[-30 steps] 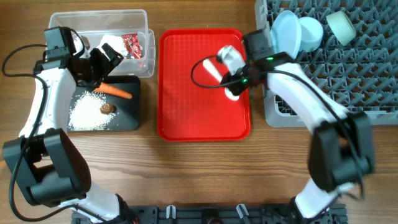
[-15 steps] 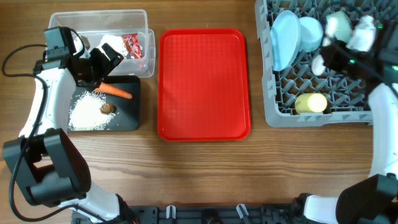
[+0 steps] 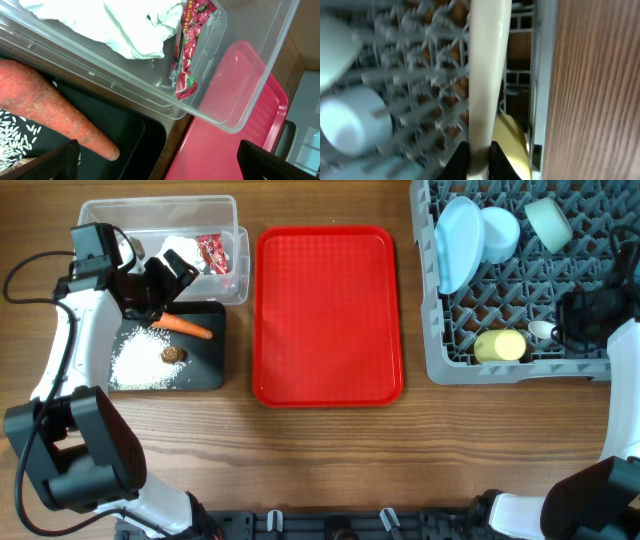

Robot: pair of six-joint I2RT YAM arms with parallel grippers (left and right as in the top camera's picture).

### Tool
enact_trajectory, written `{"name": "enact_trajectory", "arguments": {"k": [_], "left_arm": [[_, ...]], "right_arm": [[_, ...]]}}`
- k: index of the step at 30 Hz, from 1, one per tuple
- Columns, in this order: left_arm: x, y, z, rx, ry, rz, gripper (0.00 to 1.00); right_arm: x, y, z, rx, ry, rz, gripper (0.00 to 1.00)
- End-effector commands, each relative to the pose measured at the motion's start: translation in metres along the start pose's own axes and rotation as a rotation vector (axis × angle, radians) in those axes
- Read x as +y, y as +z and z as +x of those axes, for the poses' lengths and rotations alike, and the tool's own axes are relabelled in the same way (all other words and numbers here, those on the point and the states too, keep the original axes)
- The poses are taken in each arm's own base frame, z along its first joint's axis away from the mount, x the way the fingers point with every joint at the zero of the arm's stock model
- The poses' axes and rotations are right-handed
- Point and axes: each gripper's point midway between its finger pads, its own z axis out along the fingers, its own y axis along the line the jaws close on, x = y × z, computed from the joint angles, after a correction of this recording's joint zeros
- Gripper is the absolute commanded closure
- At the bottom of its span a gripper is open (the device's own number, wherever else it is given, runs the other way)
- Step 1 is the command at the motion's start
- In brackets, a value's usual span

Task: Sort waste into correct bins and load items into the dishwasher rack
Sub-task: 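Carry the spoon right and insert it upright into the rack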

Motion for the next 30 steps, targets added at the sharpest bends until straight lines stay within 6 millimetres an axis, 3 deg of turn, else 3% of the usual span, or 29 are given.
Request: {"name": "enact_trajectory", "arguments": {"k": [1,6,9,11,16,20,22,25,30], "left_arm": [[-0.003,-0.007,-0.003,-0.014,0.015,0.014,0.0],[-0.003,-0.007,-0.003,-0.014,0.015,0.014,0.0],[-0.003,-0.007,-0.003,-0.014,0.015,0.014,0.0],[-0.003,-0.007,-0.003,-0.014,0.015,0.014,0.0],[-0.003,-0.007,-0.003,-0.014,0.015,0.014,0.0],[-0.003,-0.007,-0.003,-0.014,0.015,0.014,0.0],[-0.003,-0.007,-0.003,-0.014,0.015,0.014,0.0],[-0.003,-0.007,-0.003,-0.014,0.015,0.014,0.0],[-0.003,-0.007,-0.003,-0.014,0.015,0.014,0.0]], "right_arm": [[-0.004,-0.003,-0.017,-0.095,0.169,0.011,0.94],[-0.009,-0.006,-0.033,-0.191,0.122,0.038,0.92],[0.009,-0.005,-0.046,-0.251,-0.095,-0.002,0.9],[0.019,0.003,-0.045,-0.242,-0.236,-0.011,0.96],[0.006,0.03,-0.038,-0.187,-0.251,0.08,0.95],[-0.007,0.037,-0.032,-0.152,-0.261,0.141,0.93],[-0.01,0.037,-0.031,-0.145,-0.263,0.153,0.9],[-0.011,0.037,-0.031,-0.143,-0.263,0.157,0.64],[-0.01,0.037,-0.03,-0.137,-0.264,0.151,0.51]]}}
